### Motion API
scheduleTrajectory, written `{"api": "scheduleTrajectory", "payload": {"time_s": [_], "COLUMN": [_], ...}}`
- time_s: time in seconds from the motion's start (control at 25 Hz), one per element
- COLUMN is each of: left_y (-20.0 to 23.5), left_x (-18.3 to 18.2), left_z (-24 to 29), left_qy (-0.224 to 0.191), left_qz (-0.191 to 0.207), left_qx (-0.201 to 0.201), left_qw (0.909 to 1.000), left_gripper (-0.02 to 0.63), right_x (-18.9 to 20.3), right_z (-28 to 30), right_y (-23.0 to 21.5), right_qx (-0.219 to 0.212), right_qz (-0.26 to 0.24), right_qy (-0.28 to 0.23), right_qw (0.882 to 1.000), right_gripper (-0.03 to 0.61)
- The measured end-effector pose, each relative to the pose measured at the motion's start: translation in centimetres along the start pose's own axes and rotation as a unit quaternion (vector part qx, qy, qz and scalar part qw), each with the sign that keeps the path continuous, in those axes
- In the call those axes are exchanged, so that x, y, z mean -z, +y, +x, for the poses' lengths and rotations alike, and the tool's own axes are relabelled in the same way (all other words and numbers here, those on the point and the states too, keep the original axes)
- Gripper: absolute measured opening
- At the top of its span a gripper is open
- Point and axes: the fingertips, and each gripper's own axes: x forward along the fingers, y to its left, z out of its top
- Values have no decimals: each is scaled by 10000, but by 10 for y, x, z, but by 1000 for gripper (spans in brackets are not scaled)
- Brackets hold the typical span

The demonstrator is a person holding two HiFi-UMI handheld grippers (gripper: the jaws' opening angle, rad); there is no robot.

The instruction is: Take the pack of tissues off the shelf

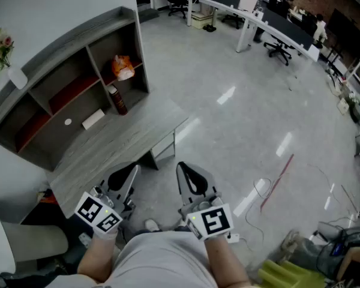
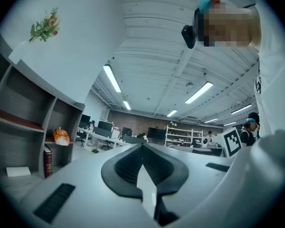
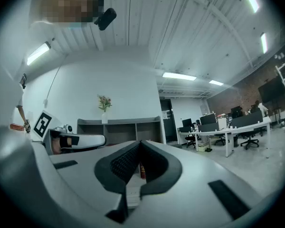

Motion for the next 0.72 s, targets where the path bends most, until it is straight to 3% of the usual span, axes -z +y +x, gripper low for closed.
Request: {"api": "scheduleTrajectory", "payload": {"time_s": [0.36,0.56,0.72], "left_y": [-19,-22,-12], "left_x": [23,29,39], "left_z": [31,43,47], "left_qy": [154,179,286], "left_qz": [-29,37,-33], "left_qx": [-158,-254,-409], "left_qw": [9998,9995,9987], "left_gripper": [17,17,17], "right_x": [7,4,11], "right_z": [-20,-27,-23], "right_y": [-39,-59,-67], "right_qx": [39,-107,-151], "right_qz": [146,734,853], "right_qy": [-39,-289,-285], "right_qw": [9999,9968,9958], "right_gripper": [18,18,20]}}
